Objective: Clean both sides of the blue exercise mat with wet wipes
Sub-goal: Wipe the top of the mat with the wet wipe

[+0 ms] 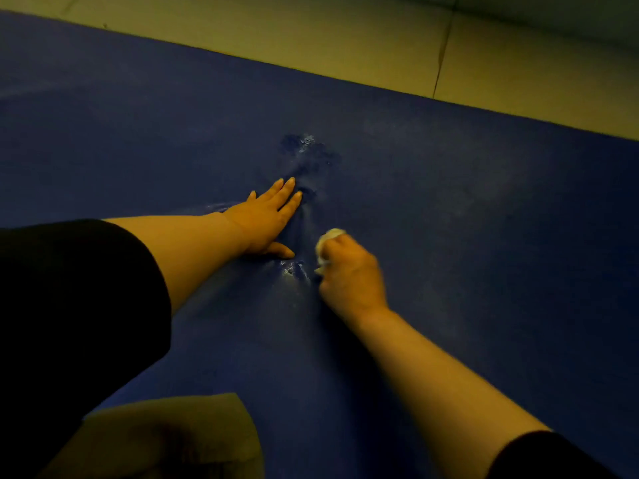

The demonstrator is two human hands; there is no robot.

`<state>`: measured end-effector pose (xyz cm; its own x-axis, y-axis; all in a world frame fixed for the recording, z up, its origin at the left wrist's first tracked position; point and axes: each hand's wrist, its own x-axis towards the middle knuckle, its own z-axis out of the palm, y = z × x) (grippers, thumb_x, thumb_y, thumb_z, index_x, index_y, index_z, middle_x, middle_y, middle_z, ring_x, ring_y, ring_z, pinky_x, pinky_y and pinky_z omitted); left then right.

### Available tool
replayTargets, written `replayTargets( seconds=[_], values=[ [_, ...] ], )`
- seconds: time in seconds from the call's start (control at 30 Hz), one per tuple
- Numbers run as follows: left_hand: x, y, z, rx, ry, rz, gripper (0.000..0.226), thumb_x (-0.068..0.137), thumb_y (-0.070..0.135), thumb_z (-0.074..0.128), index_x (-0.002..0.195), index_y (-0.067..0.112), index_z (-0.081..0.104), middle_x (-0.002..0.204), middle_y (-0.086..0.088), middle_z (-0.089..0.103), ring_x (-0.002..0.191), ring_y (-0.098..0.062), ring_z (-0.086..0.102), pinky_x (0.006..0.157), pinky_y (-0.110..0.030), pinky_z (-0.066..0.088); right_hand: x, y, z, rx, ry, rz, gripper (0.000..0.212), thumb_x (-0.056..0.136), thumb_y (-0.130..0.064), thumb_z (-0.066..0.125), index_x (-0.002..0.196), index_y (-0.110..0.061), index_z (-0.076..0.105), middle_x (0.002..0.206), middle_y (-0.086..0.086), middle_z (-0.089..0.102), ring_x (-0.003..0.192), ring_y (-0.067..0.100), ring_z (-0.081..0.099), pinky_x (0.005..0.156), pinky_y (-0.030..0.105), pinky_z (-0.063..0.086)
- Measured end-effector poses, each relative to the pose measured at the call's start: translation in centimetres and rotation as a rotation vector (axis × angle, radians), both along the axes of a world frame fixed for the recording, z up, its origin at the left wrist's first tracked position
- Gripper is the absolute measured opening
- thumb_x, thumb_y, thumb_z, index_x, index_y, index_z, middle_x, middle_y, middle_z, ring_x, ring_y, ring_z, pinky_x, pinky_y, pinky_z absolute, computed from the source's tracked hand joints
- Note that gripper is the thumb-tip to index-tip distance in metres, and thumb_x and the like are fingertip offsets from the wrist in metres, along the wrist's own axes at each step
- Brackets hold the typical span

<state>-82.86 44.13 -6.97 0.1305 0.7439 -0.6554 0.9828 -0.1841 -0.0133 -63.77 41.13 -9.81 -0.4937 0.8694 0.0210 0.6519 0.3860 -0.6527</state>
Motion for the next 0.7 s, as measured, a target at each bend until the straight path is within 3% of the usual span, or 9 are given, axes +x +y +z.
replayTargets(
  seconds=[0.1, 0.23, 0.37, 0.47, 0.6, 0.7],
  values=[
    [0.4, -0.3, 0.3, 0.023, 0.017, 0.031, 0.105, 0.088, 0.056, 0.055, 0.151, 0.011, -0.016, 0.158, -0.01, -0.025, 0.147, -0.027, -0.015, 0.118, -0.05, 0.005, 0.8, -0.5, 0.5, -0.054, -0.052, 0.019, 0.012, 0.074, -0.001, 0.058, 0.079, -0.011, 0.054, 0.09, 0.006, 0.056, 0.072, 0.026, 0.054, 0.06, 0.038, 0.047],
    [2.1, -2.1, 1.1, 0.088, -0.003, 0.032, 0.078, 0.099, 0.036, 0.05, 0.154, 0.014, -0.001, 0.161, -0.007, -0.013, 0.149, -0.024, -0.007, 0.119, -0.045, 0.003, 6.2, 1.6, 0.9, -0.02, -0.171, -0.277, 0.01, 0.074, -0.002, 0.057, 0.081, -0.009, 0.06, 0.091, 0.012, 0.061, 0.083, 0.035, 0.058, 0.065, 0.033, 0.04],
    [4.0, -5.4, 1.3, 0.183, -0.199, 0.185, 0.062, 0.099, 0.009, 0.05, 0.153, 0.019, 0.022, 0.161, -0.002, -0.013, 0.149, -0.022, -0.007, 0.121, -0.04, 0.008, 6.3, 2.0, 1.4, -0.146, -0.307, -0.379, 0.007, 0.083, -0.008, 0.057, 0.088, -0.007, 0.061, 0.104, 0.013, 0.06, 0.093, 0.034, 0.057, 0.07, 0.031, 0.038],
    [5.2, -8.5, 1.2, 0.233, -0.323, 0.346, 0.059, 0.097, 0.006, 0.05, 0.151, 0.017, 0.028, 0.162, -0.001, -0.008, 0.149, -0.022, -0.003, 0.12, -0.04, 0.012, 3.4, -0.3, 2.1, -0.168, -0.229, -0.275, 0.006, 0.082, -0.009, 0.06, 0.088, -0.008, 0.061, 0.106, 0.012, 0.06, 0.095, 0.033, 0.057, 0.077, 0.035, 0.043],
    [6.1, -12.0, 1.0, 0.283, -0.355, 0.452, 0.057, 0.098, 0.005, 0.046, 0.151, 0.019, 0.029, 0.162, 0.001, -0.002, 0.149, -0.023, 0.003, 0.12, -0.04, 0.017, 1.1, -3.7, 3.2, -0.254, -0.147, -0.014, 0.012, 0.078, -0.007, 0.061, 0.077, -0.016, 0.053, 0.093, 0.005, 0.058, 0.084, 0.026, 0.058, 0.073, 0.035, 0.049],
    [6.5, -14.1, 1.9, 0.313, -0.332, 0.435, 0.052, 0.1, 0.008, 0.046, 0.149, 0.02, 0.034, 0.162, 0.003, 0.006, 0.148, -0.024, 0.013, 0.119, -0.036, 0.015, 4.7, -3.0, 3.3, -0.279, -0.189, -0.157, 0.016, 0.076, -0.003, 0.054, 0.073, -0.018, 0.053, 0.087, 0.005, 0.059, 0.082, 0.027, 0.058, 0.071, 0.035, 0.05]
  ],
)
